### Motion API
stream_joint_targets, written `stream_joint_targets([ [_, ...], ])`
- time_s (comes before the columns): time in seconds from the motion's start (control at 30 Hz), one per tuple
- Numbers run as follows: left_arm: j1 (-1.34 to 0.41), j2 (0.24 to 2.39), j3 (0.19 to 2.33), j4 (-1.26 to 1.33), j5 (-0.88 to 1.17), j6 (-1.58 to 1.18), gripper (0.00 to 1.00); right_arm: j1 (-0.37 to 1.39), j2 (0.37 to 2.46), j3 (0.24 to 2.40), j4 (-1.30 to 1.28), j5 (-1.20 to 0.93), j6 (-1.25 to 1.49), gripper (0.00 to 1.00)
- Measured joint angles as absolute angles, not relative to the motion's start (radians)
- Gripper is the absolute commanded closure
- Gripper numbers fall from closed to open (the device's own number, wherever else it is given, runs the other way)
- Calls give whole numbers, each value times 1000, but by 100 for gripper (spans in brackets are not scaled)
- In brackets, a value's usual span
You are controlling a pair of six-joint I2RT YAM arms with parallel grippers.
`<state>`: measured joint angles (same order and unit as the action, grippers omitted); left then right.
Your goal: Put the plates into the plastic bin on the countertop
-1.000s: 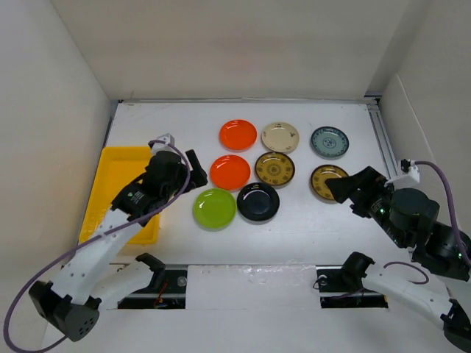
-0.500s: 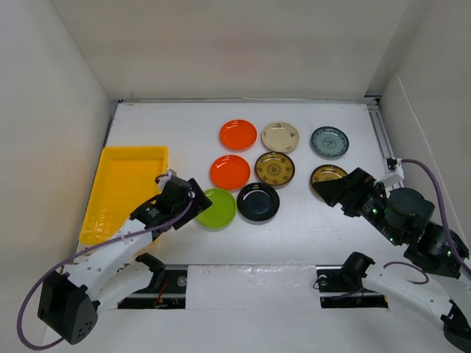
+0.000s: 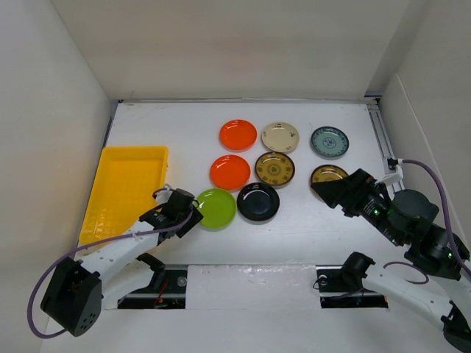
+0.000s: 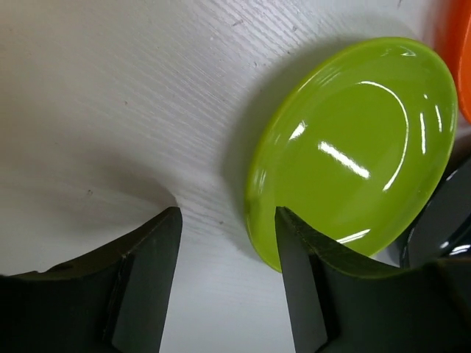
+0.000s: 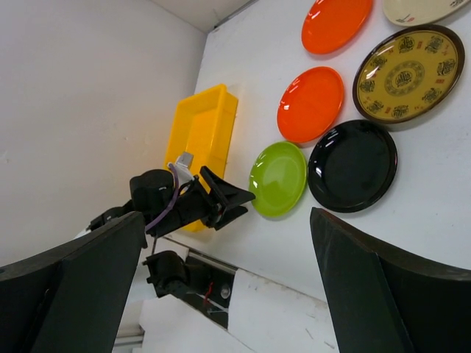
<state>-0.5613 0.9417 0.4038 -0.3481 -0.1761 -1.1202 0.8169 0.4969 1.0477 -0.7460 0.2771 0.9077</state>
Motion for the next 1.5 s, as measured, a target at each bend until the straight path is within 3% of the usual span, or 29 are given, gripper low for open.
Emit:
stream_joint_targets([
  [0.43,-561,1023,413,-274,-241,-1139,55,817,476,1048,-742,264,908,0],
  [0.63,-561,1102,447,-257,-250,-1134,78,817,474,1048,-739,264,908,0],
  [0.73,-561,1120,452,-254,-252,-1135,99,817,469,1048,-739,264,908,0],
  [1.1,-562,1016,489,-342,-274,-1129,100,817,458,1050,-740,265,905,0],
  [1.27,-552,949,649,-478,-345,-1077,100,817,458,1050,-738,264,900,0],
  [1.5,-451,1034,923,-526,-423,-1001,100,817,463,1050,-724,264,892,0],
])
